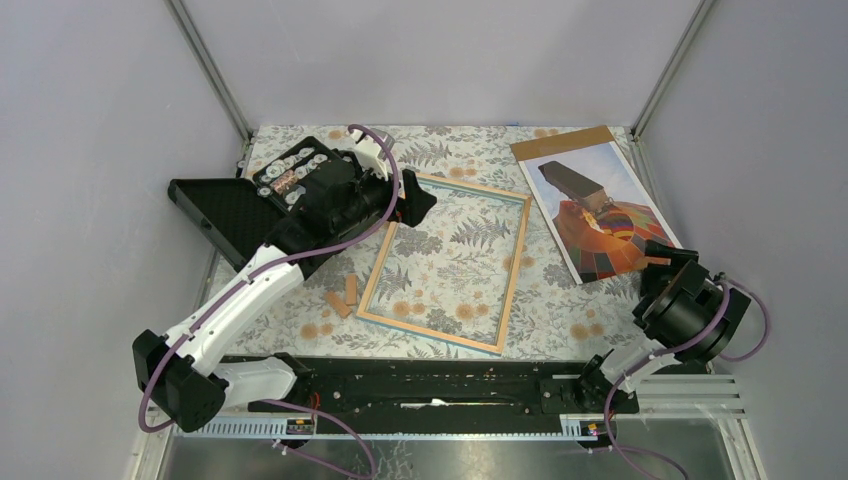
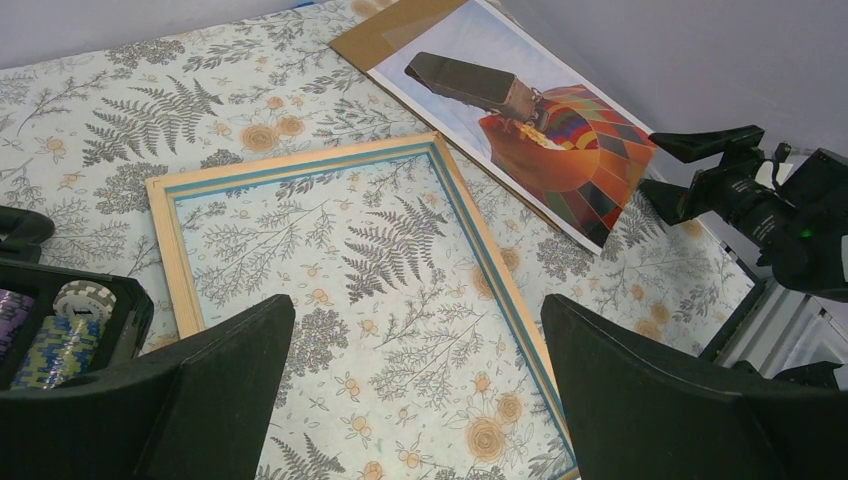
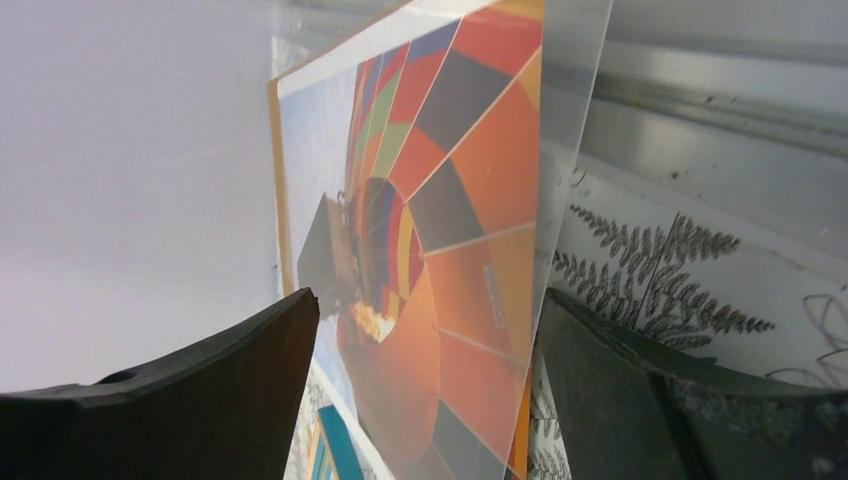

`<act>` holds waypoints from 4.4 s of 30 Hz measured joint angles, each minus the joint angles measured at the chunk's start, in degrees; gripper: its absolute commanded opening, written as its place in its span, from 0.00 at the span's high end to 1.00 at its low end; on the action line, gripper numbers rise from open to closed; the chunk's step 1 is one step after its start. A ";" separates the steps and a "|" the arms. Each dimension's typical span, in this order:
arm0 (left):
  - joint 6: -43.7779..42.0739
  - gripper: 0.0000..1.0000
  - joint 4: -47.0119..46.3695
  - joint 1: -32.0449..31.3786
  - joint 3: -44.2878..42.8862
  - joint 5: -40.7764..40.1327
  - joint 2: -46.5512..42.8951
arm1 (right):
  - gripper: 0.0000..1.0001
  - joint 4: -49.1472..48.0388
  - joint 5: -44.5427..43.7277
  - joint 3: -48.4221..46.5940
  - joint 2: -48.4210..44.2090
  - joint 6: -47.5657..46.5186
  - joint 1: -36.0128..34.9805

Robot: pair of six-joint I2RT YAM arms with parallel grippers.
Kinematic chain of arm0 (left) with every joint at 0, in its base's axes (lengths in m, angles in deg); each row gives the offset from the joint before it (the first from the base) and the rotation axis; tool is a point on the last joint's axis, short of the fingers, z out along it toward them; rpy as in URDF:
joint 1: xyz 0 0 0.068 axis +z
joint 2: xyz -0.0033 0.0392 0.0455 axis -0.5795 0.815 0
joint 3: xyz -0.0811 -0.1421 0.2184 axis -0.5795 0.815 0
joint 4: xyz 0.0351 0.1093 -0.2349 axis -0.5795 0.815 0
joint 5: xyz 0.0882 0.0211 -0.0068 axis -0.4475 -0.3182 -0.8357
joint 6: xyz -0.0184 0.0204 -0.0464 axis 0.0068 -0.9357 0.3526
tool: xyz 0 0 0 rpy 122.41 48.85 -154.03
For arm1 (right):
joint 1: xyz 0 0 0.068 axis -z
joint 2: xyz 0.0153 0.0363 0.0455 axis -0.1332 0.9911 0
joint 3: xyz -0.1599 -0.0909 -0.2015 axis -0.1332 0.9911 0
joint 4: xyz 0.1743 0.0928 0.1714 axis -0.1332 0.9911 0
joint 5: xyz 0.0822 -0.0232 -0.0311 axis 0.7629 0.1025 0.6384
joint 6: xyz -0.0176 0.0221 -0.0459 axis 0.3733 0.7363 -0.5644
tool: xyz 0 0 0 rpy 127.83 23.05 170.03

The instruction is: Put the photo into the frame

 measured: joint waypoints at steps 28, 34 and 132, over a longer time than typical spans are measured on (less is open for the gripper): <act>0.42 0.01 0.02 0.00 0.00 1.29 0.09 | 0.78 15.72 4.11 -2.82 -22.40 -7.78 0.24; 0.44 0.01 0.00 0.00 0.00 1.40 0.09 | 0.89 15.69 5.64 -3.15 -18.64 -7.50 0.24; 1.90 0.01 0.04 0.00 -0.35 3.61 5.27 | 1.00 9.81 -4.70 -12.15 5.57 -3.06 -0.13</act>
